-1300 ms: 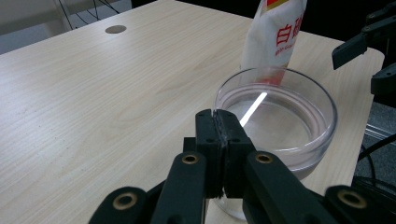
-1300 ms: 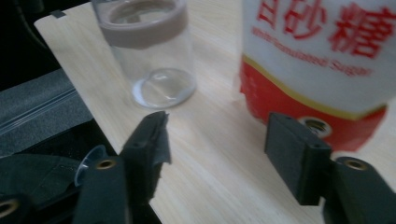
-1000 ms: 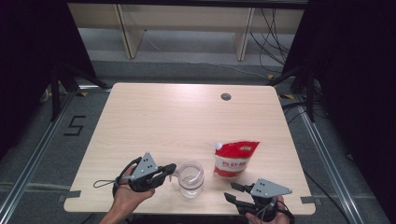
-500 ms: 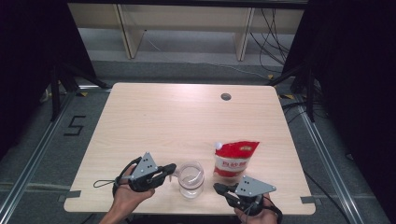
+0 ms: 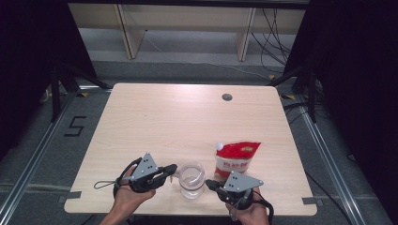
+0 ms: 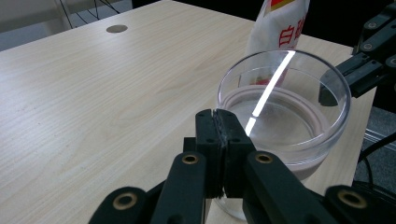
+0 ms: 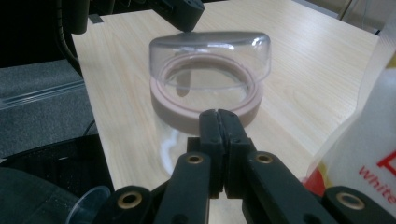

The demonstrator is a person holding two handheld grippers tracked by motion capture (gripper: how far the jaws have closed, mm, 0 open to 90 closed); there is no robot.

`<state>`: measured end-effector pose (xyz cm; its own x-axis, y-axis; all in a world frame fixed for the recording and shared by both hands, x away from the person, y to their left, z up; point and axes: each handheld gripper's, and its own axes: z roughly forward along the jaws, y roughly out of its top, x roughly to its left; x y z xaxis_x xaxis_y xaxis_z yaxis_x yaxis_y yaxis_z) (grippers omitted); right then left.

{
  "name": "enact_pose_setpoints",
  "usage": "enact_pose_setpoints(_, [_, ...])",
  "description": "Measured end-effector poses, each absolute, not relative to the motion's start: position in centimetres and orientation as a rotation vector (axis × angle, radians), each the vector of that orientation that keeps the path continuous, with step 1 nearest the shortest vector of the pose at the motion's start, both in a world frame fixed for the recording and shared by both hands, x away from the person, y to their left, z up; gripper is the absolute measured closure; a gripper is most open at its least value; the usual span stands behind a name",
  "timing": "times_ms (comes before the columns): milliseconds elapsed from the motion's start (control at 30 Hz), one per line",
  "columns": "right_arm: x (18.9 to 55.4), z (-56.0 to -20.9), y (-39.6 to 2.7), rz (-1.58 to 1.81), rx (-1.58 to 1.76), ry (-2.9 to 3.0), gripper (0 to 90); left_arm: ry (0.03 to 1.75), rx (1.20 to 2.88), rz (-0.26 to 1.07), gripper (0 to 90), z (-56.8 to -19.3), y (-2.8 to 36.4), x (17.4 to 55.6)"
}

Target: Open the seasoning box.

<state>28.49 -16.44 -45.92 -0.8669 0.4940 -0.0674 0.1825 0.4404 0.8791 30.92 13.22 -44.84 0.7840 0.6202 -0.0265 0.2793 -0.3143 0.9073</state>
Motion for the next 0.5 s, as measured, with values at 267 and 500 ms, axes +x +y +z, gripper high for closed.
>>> enact_pose_setpoints(267, [28.88, -45.63, -15.84, 1.395, 0.572, 2.376, 89.9, 0.705, 1.892, 0.385, 87.8, -44.93, 13.15, 30.79])
enact_pose_setpoints(500, [29.07, -44.91, -15.70, 1.400, 0.525, 2.351, 88.2, 0.705, 1.848, 0.379, 63.5, -45.16, 13.98, 30.66])
